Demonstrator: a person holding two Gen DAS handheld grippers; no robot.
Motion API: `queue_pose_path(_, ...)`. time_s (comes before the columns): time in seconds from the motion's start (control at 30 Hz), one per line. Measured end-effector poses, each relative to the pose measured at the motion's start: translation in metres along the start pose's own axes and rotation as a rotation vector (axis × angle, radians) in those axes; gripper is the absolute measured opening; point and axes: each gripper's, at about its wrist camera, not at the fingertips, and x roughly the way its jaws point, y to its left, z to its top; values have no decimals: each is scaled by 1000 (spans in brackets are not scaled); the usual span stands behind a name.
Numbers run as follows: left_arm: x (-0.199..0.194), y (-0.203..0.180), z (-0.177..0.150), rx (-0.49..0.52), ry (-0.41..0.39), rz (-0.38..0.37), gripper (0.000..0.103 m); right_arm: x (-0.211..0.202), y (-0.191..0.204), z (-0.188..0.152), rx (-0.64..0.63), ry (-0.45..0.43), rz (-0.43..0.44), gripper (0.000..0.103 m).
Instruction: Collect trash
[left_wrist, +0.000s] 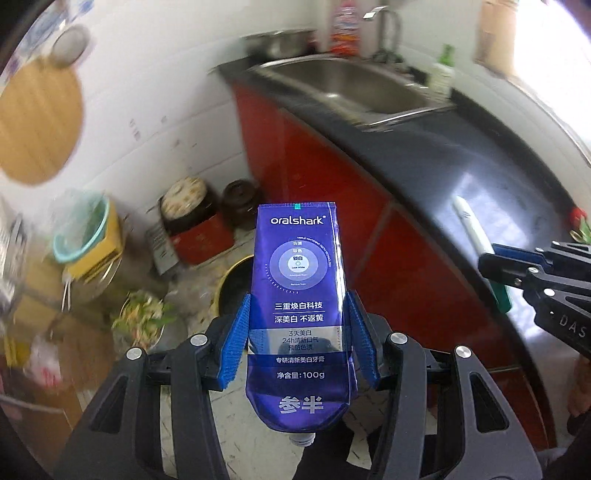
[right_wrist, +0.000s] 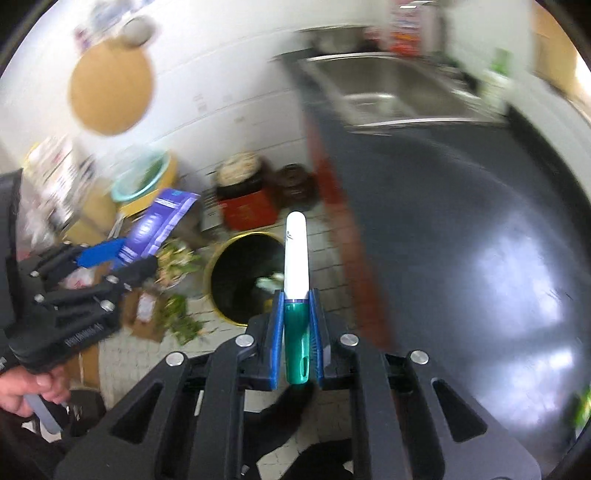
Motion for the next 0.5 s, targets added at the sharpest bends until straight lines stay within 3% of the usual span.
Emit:
queue_pose_path(0.2,42,46,-12,-59,34,15,50,61,56,34,-61,56,121,14)
queue_pose_path(0.5,105,77,-24,-112,90,-17,50,141,83,58,-93,156,142,14)
